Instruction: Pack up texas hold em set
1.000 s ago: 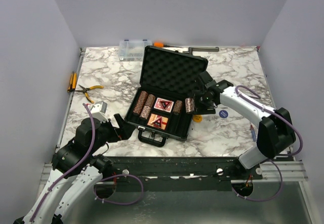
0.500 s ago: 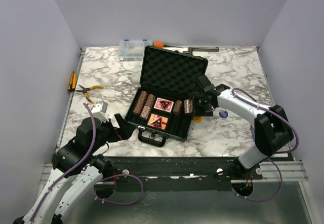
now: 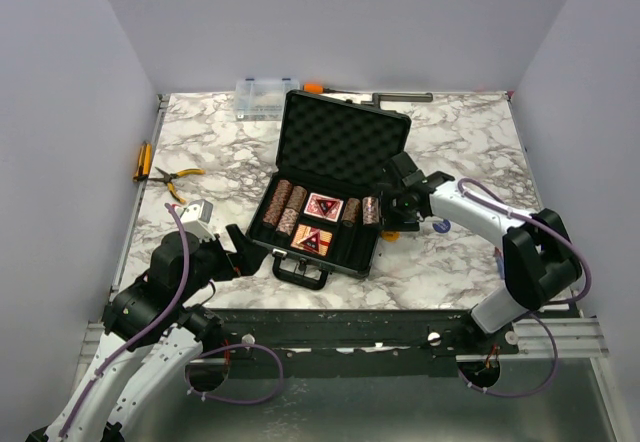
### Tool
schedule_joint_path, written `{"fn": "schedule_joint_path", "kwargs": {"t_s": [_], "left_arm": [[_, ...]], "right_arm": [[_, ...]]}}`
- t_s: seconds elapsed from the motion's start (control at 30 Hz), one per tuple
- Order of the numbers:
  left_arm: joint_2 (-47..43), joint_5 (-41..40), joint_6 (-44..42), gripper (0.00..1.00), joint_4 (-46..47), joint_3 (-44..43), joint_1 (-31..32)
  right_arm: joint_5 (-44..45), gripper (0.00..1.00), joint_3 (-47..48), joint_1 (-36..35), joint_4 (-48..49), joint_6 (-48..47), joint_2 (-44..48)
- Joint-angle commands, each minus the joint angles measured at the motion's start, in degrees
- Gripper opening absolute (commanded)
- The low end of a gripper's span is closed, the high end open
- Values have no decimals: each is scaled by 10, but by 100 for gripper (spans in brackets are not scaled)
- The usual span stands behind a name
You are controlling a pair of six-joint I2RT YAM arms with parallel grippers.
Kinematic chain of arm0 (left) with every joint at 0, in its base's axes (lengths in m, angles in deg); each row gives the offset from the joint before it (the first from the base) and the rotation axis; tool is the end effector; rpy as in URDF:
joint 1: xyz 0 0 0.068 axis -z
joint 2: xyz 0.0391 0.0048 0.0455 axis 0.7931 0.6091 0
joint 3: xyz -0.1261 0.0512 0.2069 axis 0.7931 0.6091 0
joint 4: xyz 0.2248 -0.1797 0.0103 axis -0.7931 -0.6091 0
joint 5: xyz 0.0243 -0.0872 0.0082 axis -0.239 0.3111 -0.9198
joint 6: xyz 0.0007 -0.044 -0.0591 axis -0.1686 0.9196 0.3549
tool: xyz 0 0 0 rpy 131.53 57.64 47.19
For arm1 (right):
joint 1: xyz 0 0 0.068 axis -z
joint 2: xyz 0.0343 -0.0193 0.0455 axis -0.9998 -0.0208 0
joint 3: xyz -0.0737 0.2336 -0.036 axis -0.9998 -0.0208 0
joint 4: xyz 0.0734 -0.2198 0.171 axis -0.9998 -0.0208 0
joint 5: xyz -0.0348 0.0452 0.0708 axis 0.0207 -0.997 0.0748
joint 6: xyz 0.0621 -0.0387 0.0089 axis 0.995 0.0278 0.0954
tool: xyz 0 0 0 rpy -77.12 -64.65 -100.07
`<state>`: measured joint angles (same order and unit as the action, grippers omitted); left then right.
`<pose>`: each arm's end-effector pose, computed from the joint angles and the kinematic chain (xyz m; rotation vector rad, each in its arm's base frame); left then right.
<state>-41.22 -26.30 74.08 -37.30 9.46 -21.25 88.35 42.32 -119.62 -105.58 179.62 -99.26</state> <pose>0.1259 -0.0749 0.2826 -0.1464 2.1472 -0.7125 0.2911 0.1689 0.1333 2.0495 2.0986 0.5183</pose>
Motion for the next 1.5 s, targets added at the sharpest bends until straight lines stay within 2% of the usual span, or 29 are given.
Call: {"fn": "schedule_joint_path", "kwargs": {"t_s": [0.0,0.07,0.27,0.33,0.5,0.63,0.97,1.13,1.3,1.47], "left_arm": [[2,10,-6,98,10,8,-3],[2,11,-6,98,10,8,-3],[2,10,-6,98,10,7,-3],[3,11,-6,98,10,8,-3],[5,10,-7,98,10,8,-3],[8,11,-7,98,10,8,-3],[8,11,-7,98,9,7,-3],[10,-9,-10,99,6,4,-3],[21,-45,-3,98,-9,-5,-3],[22,-45,-12,98,-2,-7,-3]], "right_arm": [[20,62,-10,-3,14,36,23],[15,68,-14,-3,20,37,25],[6,97,-26,-3,35,35,32],[10,100,-28,-3,35,33,37],[30,100,-26,-3,35,11,53],[51,97,-15,-2,29,-48,62],[141,97,104,-3,-85,-348,41],[188,96,114,-3,-108,-487,61],[219,88,94,-3,-141,-563,66],[183,71,89,-3,-144,-634,9]]}}
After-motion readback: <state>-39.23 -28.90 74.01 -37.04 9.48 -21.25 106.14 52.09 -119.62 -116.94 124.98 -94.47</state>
